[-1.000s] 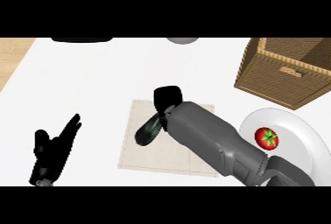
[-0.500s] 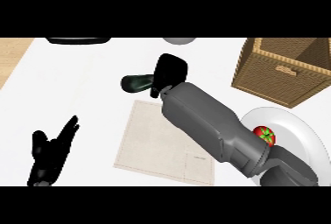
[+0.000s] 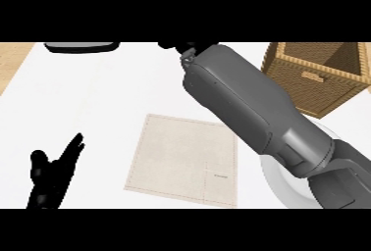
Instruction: Pick the eggplant from the placemat and place it in the basket
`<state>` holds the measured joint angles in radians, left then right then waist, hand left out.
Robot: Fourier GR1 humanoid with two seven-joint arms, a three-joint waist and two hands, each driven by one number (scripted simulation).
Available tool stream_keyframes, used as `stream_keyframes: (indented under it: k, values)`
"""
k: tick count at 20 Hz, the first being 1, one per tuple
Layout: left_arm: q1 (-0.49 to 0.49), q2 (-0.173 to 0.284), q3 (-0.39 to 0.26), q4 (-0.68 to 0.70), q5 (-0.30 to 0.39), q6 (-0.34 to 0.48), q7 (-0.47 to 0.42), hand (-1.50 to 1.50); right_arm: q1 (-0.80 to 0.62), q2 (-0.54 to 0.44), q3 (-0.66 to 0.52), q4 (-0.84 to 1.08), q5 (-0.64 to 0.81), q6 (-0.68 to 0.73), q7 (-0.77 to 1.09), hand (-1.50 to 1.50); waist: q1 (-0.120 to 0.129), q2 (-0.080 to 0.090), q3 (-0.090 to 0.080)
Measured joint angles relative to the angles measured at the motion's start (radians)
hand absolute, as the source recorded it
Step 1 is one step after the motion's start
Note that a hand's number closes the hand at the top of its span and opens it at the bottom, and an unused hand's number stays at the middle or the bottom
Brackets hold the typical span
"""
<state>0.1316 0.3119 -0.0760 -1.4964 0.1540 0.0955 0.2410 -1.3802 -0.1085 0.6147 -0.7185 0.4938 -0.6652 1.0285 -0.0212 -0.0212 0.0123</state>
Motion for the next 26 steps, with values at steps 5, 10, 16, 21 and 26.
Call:
stream_keyframes:
  k: [5, 10, 16, 21, 26]
  values:
    - [0.007, -0.005, 0.004, -0.002, -0.005, 0.003, 0.0, 0.0, -0.075, -0.101, -0.065, -0.007, 0.054, 0.02, 0.049, 1.5, -0.01, -0.001, 0.0]
    - [0.019, -0.001, 0.013, -0.016, 0.0, -0.006, 0.003, 0.0, -0.111, -0.188, -0.12, -0.026, 0.09, 0.051, 0.087, 1.5, -0.009, -0.001, -0.001]
    - [0.016, -0.009, 0.015, -0.006, -0.008, -0.015, -0.018, 0.0, -0.082, -0.291, -0.189, -0.047, 0.083, 0.086, 0.08, 1.5, -0.002, 0.005, 0.0]
    - [0.006, -0.012, 0.015, -0.006, -0.009, -0.024, -0.004, 0.0, -0.046, -0.36, -0.228, -0.049, 0.07, 0.125, 0.055, 1.5, 0.007, 0.009, 0.0]
    - [-0.003, -0.017, 0.018, -0.004, -0.01, -0.034, 0.002, 0.0, 0.027, -0.399, -0.268, -0.045, 0.056, 0.129, 0.004, 1.5, 0.015, 0.013, 0.0]
